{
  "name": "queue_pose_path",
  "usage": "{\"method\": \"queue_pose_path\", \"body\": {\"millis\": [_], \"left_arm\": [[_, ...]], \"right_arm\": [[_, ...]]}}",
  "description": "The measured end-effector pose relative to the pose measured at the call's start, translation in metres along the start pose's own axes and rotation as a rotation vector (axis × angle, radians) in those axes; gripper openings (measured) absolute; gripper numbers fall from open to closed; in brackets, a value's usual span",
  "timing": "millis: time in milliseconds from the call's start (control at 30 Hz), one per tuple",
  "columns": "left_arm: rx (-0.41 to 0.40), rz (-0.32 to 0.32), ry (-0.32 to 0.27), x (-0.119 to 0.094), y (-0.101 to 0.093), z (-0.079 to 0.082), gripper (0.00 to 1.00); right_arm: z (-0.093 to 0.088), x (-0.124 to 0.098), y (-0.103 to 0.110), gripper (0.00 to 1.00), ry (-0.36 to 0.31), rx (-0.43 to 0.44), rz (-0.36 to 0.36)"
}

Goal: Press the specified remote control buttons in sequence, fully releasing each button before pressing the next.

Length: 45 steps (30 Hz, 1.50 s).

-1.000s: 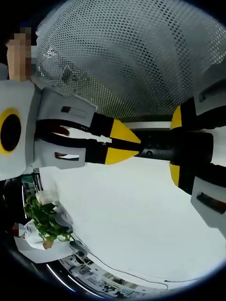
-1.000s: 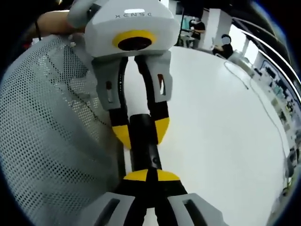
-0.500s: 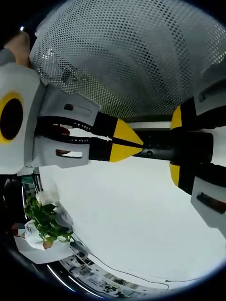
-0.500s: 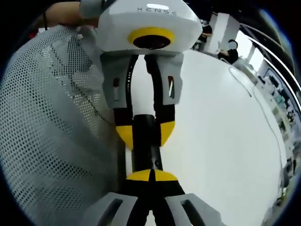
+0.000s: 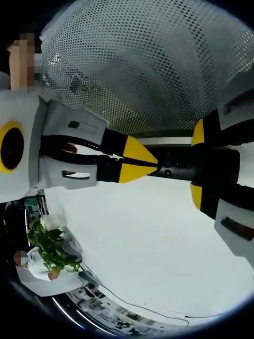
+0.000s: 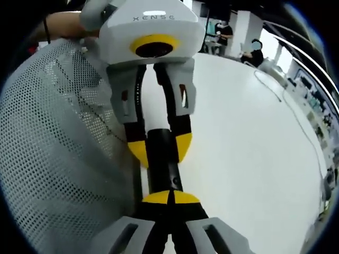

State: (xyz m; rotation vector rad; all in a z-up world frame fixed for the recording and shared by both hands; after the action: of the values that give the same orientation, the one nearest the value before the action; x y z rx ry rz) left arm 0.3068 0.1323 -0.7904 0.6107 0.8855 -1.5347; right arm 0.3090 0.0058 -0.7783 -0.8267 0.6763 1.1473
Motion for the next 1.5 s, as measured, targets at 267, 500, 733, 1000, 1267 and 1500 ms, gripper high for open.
{"method": "queue_pose_path", "body": {"millis": [267,500,733,1000,1267,1500], "left_arm": [[0.000,0.000,-0.001,0.000,0.000,0.000,0.25],[0.002,-0.001,0.000,0.000,0.000,0.000,0.25],[0.002,0.000,0.001,0.000,0.000,0.000,0.25],[-0.002,0.003,0.000,0.000,-0.001,0.000,0.25],[0.000,0.002,0.000,0.000,0.000,0.000,0.25],[0.001,0.000,0.000,0.000,0.000,0.000,0.25]], "right_arm": [[-0.005,-0.004,-0.001,0.00,0.021,0.002,0.001],[-0.003,-0.003,0.003,0.00,0.025,-0.080,-0.011],[-0.005,-0.003,-0.001,0.00,0.016,-0.007,-0.005],[-0.009,-0.007,-0.002,0.00,0.032,0.033,0.008],[-0.013,-0.010,-0.003,0.00,0.051,0.018,-0.002],[-0.011,-0.010,-0.001,0.00,0.060,-0.055,-0.015]]}}
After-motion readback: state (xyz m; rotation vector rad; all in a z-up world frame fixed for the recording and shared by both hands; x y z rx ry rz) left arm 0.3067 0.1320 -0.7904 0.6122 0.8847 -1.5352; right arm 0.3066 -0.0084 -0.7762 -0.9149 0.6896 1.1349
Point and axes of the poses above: the point that each gripper's makers call its tool centre point, and the gripper's own axes: x roughly forward along the fingers, y roughly to its left, z roughly out of its top, the point moved 9 cm from there along -x, roughly backward along the fingers, and after that the axes turned 13 degrees about -z, right-handed, at the moved point
